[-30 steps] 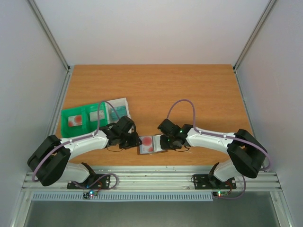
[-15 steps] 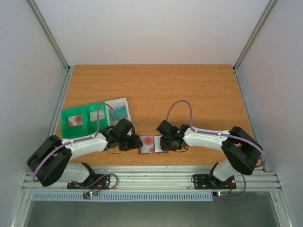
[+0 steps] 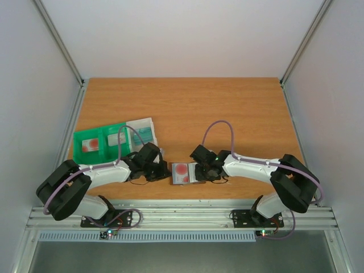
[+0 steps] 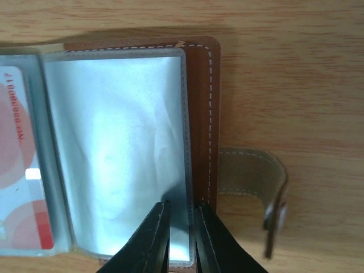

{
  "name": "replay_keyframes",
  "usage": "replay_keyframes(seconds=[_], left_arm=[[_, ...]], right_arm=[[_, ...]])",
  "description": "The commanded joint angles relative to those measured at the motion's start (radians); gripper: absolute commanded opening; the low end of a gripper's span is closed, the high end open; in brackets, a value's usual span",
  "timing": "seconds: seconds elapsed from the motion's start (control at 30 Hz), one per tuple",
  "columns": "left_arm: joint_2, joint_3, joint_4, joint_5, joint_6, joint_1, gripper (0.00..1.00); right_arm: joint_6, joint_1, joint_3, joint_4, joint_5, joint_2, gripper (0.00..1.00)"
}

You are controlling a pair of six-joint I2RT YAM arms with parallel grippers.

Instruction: Take the credit cards out of the card holder

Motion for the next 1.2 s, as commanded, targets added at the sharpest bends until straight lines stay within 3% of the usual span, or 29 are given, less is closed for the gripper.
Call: replay_keyframes(seconds=[0.0,0.4,0.5,0.83,1.17], left_arm=[[-0.015,-0.009,0.078,0.027,0.005,-0.004,0.00],[-0.020,-0.012,0.120,0.051,-0.016,-0.005,0.00],[-0.022,-0.010,0.114,0.048,-0.017,-0.005,0.00],[-0.033,-0.017,0.049,0.016,-0.021,-0.004,0.00],[-0.062,-0.050,0.013,-0.026,-0.019,-0.005,0.00]], right_arm=[[-0.001,0.001,-0.004,-0.034,0.022,-0.078,0.15],[0.009,0.006,0.093,-0.140,0.011,-0.267,0.22],[-0.027,0.021,0.096,-0.084,-0.013,-0.290,0.22],[-0.061,0.015,0.032,0.165,-0.151,-0.147,0.20],[-0.016,-0.089,-0.074,0.407,-0.346,0.022,0.19]])
